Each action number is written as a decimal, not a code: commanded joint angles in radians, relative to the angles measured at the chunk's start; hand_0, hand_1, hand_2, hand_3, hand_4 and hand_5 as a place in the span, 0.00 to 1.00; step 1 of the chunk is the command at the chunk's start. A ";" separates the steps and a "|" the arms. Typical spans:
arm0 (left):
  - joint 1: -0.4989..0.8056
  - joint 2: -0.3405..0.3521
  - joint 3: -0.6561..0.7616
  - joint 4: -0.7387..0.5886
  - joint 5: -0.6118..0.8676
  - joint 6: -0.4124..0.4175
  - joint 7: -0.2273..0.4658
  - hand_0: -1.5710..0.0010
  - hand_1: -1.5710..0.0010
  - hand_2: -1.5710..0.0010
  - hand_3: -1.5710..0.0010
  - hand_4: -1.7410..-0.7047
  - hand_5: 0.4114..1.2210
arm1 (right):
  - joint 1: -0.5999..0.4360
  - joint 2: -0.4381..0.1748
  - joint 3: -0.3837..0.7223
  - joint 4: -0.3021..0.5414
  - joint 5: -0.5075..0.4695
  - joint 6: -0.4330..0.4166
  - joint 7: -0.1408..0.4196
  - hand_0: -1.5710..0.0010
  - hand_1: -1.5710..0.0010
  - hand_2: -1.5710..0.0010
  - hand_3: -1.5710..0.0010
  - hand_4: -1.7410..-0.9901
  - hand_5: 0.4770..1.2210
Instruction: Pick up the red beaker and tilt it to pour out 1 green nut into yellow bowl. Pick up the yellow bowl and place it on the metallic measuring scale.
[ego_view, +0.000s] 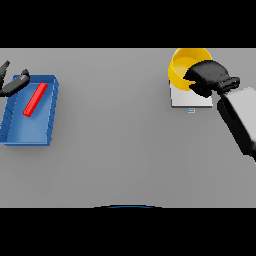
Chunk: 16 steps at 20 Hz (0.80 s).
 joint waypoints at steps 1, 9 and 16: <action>0.018 -0.002 -0.003 -0.021 0.003 0.003 0.004 1.00 1.00 1.00 1.00 0.85 0.45 | -0.007 -0.001 -0.006 0.040 -0.001 -0.015 -0.022 0.00 0.00 0.05 0.25 0.00 1.00; 0.004 -0.008 -0.013 0.017 -0.017 0.004 -0.010 1.00 1.00 1.00 1.00 0.86 0.49 | -0.012 0.029 -0.016 0.179 -0.003 -0.067 -0.046 0.00 0.00 0.12 0.12 0.00 1.00; 0.007 0.000 -0.013 0.002 -0.012 -0.006 -0.005 1.00 1.00 1.00 1.00 0.87 0.45 | -0.013 0.041 -0.011 0.227 -0.004 -0.071 -0.049 0.00 0.05 0.09 0.21 0.00 1.00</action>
